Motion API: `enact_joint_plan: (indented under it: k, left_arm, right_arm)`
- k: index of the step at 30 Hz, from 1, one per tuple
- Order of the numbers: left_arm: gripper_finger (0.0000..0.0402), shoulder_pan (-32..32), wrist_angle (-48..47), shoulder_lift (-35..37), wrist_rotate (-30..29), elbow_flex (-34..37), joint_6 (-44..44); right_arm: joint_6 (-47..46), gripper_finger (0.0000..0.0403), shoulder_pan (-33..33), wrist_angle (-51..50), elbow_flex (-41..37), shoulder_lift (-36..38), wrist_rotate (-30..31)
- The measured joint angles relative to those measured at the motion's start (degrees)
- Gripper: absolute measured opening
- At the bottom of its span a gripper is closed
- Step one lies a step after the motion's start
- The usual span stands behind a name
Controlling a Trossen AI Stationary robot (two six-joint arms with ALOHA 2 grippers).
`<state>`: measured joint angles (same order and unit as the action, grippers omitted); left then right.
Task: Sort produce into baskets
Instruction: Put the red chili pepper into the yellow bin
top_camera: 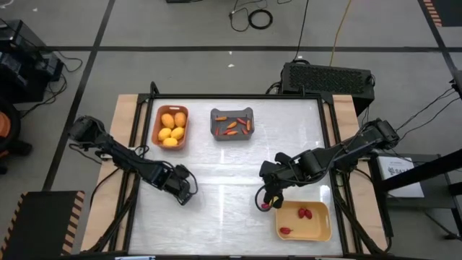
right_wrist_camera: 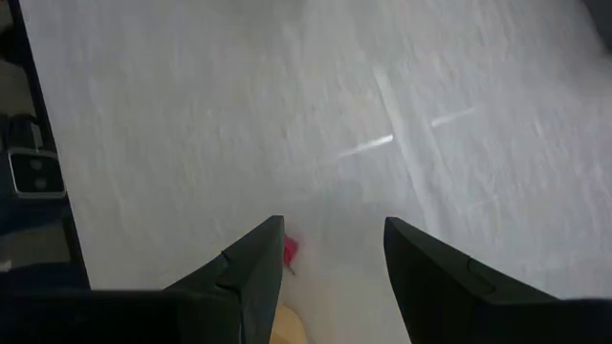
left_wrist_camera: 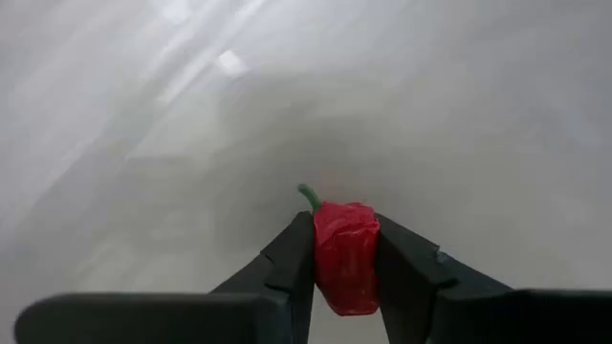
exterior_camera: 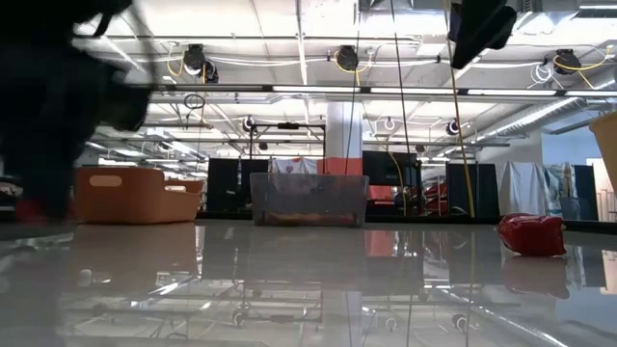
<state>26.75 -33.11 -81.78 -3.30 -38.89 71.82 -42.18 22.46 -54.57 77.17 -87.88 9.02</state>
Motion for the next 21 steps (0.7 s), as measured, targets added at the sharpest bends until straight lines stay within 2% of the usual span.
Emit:
enact_joint_plan:
  k: [4, 8, 13, 17, 21]
  left_arm:
    - [0.0094, -1.2, 10.12, 0.09, -0.28, -1.74, -10.88]
    - [0.0094, -3.19, 27.65, 0.31, -0.58, -3.31, -25.2]
    - [0.0094, -7.78, 43.91, -0.37, -2.79, -5.02, -42.22]
    - [0.0094, -11.28, 48.01, -4.95, -0.24, -10.14, -52.89]
    - [0.0114, -13.02, 48.79, -14.23, 4.66, -20.2, -58.42]
  right_arm:
    - [-1.98, 0.0173, 0.09, -2.68, -0.02, 0.0, -2.58]
    - [-6.37, 0.0173, 0.84, -6.19, -0.02, 0.0, -6.4]
    - [-16.86, 0.0173, 3.83, -12.32, -0.02, 0.01, -9.11]
    - [-25.91, 0.0173, 9.65, -14.97, -0.04, 0.97, -8.52]
    - [-36.24, 0.0173, 16.55, -15.45, -0.04, 3.17, -4.83]
